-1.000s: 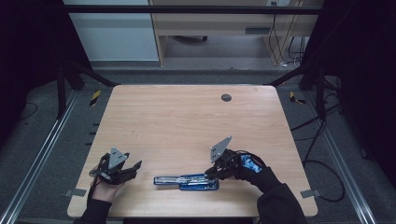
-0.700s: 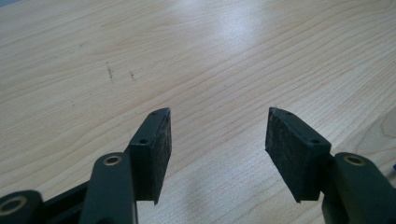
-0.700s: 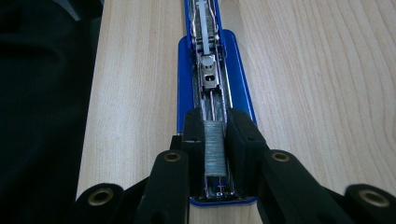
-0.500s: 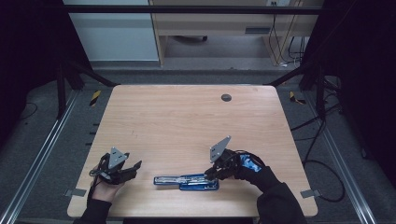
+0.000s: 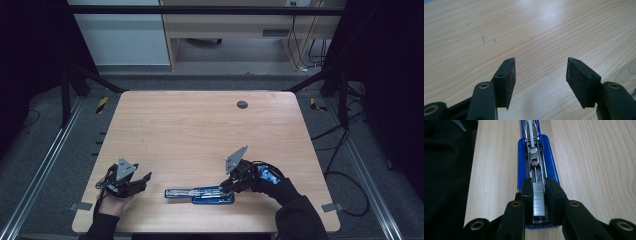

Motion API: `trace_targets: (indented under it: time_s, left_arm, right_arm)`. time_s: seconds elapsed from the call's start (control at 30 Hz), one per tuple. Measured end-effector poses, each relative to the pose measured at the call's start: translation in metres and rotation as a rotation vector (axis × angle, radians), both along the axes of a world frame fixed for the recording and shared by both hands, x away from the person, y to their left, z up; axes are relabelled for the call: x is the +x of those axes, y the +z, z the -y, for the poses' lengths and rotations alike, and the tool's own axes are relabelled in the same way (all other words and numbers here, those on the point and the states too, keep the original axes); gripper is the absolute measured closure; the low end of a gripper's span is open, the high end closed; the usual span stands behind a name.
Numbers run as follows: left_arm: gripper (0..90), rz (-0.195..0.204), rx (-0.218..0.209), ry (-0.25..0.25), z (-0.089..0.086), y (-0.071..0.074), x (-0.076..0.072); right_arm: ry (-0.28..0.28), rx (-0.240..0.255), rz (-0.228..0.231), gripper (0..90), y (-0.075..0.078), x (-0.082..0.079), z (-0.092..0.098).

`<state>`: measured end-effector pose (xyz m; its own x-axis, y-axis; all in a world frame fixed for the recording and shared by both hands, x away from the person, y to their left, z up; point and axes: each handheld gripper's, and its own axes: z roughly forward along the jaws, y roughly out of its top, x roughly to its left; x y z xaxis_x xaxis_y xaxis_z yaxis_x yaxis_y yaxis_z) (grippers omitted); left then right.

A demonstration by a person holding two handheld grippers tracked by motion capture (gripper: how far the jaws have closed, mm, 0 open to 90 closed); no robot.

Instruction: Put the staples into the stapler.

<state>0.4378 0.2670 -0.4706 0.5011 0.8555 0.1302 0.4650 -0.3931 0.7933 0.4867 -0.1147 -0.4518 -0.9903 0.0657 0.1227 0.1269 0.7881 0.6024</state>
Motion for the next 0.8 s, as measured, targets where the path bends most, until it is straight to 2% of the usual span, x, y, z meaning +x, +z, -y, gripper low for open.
trace_targets:
  time_s: [0.3, 0.5, 0.57, 0.8]
  left_arm:
    - [40.6, 0.001, 0.001, 0.0, -0.0001, 0.0003, -0.0003]
    - [40.6, 0.002, -0.002, 0.002, -0.0007, 0.0009, -0.001]
    - [40.5, 0.003, -0.002, 0.001, -0.0008, 0.0012, -0.0013]
    - [40.5, 0.004, -0.003, 0.002, -0.0007, 0.0013, -0.0016]
  right_arm:
    - [-0.028, 0.011, 0.013, 71.0, 0.0032, -0.0017, 0.0029]
    - [-0.097, 0.025, 0.029, 73.1, 0.0078, -0.0043, 0.0049]
    - [-0.106, 0.014, 0.025, 73.2, 0.0077, -0.0046, 0.0063]
    - [-0.093, -0.008, 0.028, 73.4, 0.0057, -0.0096, 0.0026]
